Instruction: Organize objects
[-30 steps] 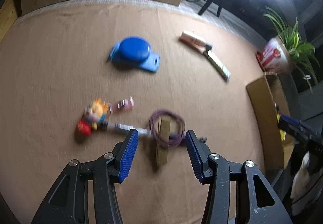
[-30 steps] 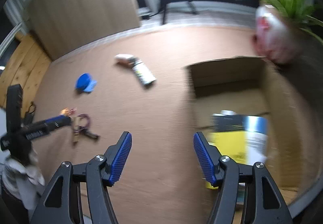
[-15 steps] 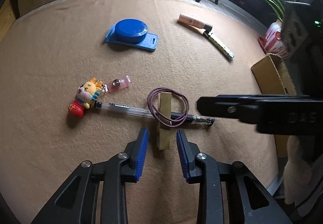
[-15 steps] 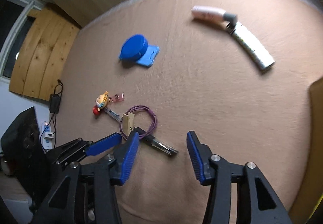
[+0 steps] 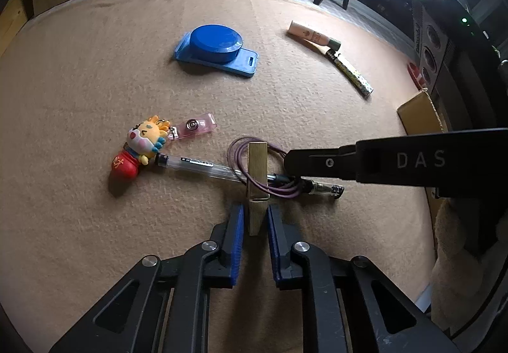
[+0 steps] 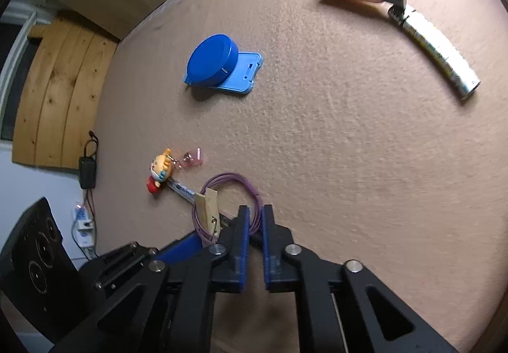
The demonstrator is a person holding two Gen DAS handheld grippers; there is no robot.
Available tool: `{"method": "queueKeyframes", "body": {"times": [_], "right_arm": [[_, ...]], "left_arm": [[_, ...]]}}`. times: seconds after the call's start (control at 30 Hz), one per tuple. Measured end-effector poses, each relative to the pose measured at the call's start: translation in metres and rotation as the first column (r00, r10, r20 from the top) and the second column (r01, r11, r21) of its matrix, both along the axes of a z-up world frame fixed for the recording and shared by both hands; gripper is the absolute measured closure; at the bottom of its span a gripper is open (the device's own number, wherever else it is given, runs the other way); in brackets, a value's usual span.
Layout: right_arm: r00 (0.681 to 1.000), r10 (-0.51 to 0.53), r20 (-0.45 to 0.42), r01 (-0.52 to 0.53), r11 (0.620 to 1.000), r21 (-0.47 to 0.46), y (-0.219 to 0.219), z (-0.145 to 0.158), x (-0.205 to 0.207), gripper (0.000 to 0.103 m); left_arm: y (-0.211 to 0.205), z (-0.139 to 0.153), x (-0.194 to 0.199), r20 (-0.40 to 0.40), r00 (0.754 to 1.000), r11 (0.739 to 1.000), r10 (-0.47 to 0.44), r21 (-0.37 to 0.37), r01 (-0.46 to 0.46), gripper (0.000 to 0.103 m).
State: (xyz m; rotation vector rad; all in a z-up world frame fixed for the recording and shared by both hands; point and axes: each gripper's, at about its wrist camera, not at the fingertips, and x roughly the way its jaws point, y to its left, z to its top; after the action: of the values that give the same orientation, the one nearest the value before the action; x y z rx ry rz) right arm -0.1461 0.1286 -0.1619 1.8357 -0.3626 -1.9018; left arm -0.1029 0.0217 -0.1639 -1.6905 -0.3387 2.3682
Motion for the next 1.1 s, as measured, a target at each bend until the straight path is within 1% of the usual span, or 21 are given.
{"method": "queueKeyframes", "body": {"times": [0.13,0.2,0.3,0.43,0.57,0.67,0.73,0.77,0.8,0.83,0.87,0.9,0.97,1.03,1.1], "right_arm": [[0.999,-0.015,-0.052,0.012,0.999,-0.046,0.001,0.017,0.003,0.1],[0.996,-0.017,-0.085,0.014,0.999,-0.046,0.001,0.027,0.001,0.1],[0.993,-0.032,-0.111,0.028,0.999,-0.038,0.007,0.035,-0.001,0.1],[0.985,-0.102,-0.142,0.095,0.994,-0.056,0.026,0.042,-0.008,0.1],[0.978,-0.135,-0.16,0.133,0.991,-0.024,0.041,0.041,-0.011,0.1],[0.975,-0.119,-0.185,0.124,0.992,0.017,0.048,0.039,-0.01,0.1],[0.979,-0.101,-0.179,0.112,0.992,0.054,0.049,0.035,-0.009,0.091],[0.98,-0.098,-0.174,0.108,0.993,0.051,0.05,0.034,-0.006,0.085],[0.98,-0.095,-0.177,0.104,0.994,0.044,0.051,0.034,-0.004,0.07],[0.978,-0.087,-0.188,0.095,0.995,0.037,0.05,0.035,-0.001,0.064],[0.978,-0.065,-0.197,0.073,0.997,0.031,0.048,0.037,0.002,0.064],[0.979,-0.042,-0.198,0.047,0.999,0.022,0.044,0.038,0.004,0.064],[0.98,0.013,-0.2,-0.012,1.0,0.005,0.034,0.039,0.009,0.064],[0.975,0.067,-0.214,-0.063,0.998,0.025,0.021,0.04,0.013,0.064],[0.974,0.098,-0.207,-0.094,0.995,0.029,0.011,0.038,0.015,0.064]], "left_arm": [[-0.001,-0.001,0.002,0.001,1.0,1.0,0.0,-0.002,0.0,0.09],[-0.002,-0.001,0.002,0.0,1.0,1.0,0.004,-0.001,-0.004,0.09],[-0.003,-0.001,0.004,-0.001,1.0,1.0,0.005,-0.002,-0.005,0.09],[-0.007,-0.001,0.008,0.002,1.0,1.0,0.014,-0.002,-0.014,0.09],[-0.012,-0.001,0.01,0.004,1.0,1.0,0.028,-0.002,-0.028,0.09],[-0.016,0.0,0.011,0.006,0.999,0.999,0.042,-0.007,-0.042,0.09],[-0.02,0.001,0.012,0.01,0.998,0.998,0.055,-0.004,-0.055,0.089],[-0.022,0.002,0.012,0.013,0.998,0.998,0.061,0.0,-0.061,0.087],[-0.024,0.003,0.012,0.013,0.997,0.998,0.07,0.001,-0.07,0.08],[-0.025,0.003,0.012,0.014,0.997,0.997,0.076,-0.002,-0.076,0.075],[-0.027,0.004,0.012,0.013,0.996,0.997,0.083,-0.005,-0.083,0.066],[-0.03,0.004,0.012,0.014,0.996,0.996,0.09,-0.007,-0.09,0.063],[-0.031,0.004,0.01,0.018,0.995,0.995,0.099,-0.004,-0.099,0.063],[-0.029,0.005,0.008,0.012,0.995,0.995,0.096,-0.008,-0.096,0.063],[-0.025,0.004,0.007,0.014,0.997,0.997,0.077,-0.018,-0.077,0.063]]}}
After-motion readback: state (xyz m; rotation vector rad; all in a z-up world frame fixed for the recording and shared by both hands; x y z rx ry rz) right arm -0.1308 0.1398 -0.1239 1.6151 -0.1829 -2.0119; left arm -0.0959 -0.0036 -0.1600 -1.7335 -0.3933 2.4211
